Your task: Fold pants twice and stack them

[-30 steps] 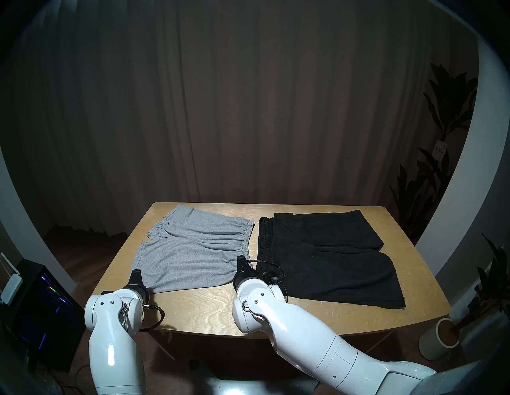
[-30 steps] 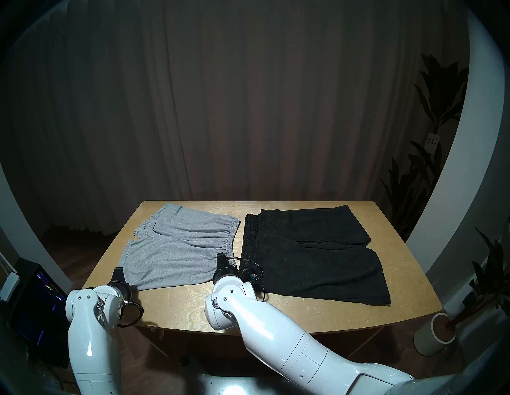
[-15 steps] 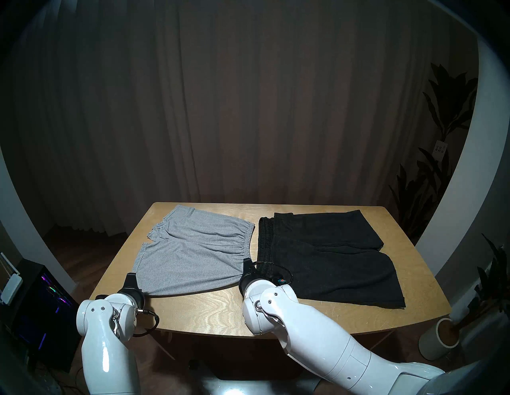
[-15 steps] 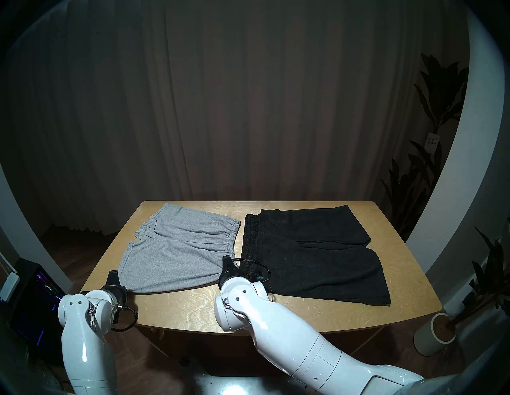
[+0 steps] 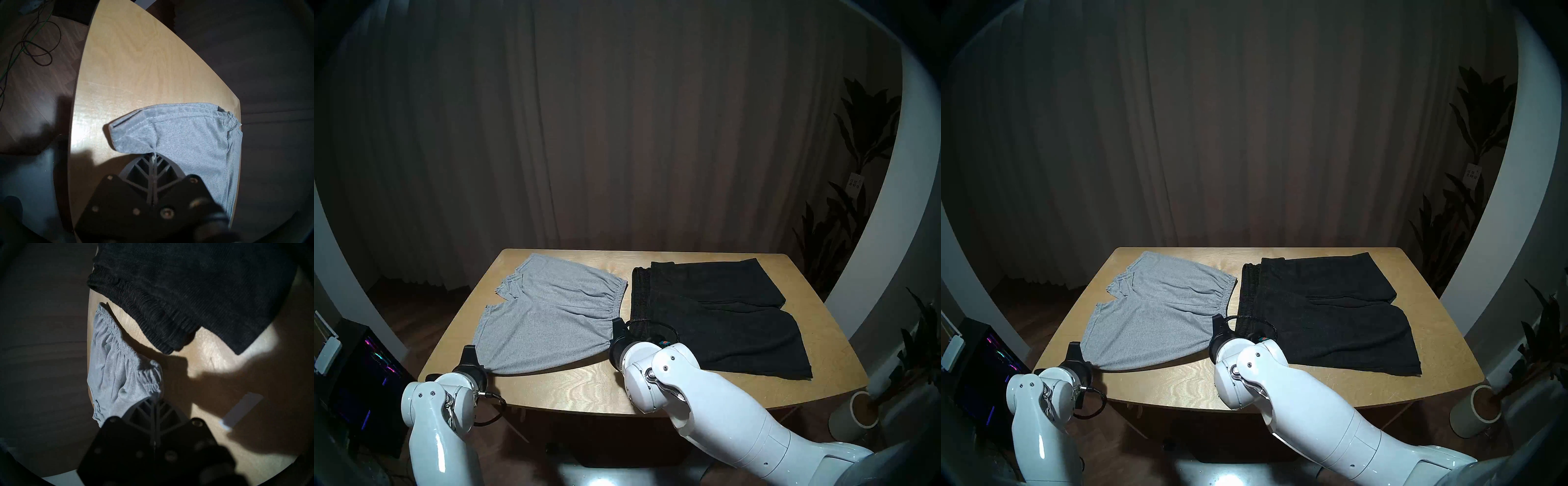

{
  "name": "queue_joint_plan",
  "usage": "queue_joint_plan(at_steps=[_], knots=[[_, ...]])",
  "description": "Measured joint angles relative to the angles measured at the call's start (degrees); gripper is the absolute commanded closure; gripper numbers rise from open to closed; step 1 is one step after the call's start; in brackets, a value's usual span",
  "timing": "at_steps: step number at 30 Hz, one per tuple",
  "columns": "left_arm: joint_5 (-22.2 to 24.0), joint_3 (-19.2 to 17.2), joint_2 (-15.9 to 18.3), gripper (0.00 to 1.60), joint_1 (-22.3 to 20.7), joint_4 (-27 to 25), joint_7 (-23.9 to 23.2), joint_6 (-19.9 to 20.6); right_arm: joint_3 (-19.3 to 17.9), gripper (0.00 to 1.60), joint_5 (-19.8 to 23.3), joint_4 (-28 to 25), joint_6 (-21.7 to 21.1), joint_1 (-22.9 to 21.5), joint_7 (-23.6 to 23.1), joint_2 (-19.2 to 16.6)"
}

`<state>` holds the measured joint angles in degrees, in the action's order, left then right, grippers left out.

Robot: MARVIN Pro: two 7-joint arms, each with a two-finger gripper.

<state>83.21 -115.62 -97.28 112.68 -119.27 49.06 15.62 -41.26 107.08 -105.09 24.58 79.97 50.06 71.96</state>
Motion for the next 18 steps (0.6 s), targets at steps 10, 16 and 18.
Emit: queue_joint_plan(at_steps=[10,16,18], knots=[[1.1,-0.6,-1.0,1.6,1.9,-2.2,-0.7,0.3,-1.5,1.6,3.5,-3.6,-2.6,-0.1,4.4,-2.7],[1.8,-1.1,-1.8,1.6,3.1,-4.1,-0.9,0.4,-1.9,1.6,4.9,-4.7,-3.6,-0.1,5.5,-3.9],[2.1,-1.2,-2.2,1.6,3.7,-4.8,-1.0,0.4,-2.0,1.6,5.3,-5.0,-3.9,0.0,5.8,-4.3]])
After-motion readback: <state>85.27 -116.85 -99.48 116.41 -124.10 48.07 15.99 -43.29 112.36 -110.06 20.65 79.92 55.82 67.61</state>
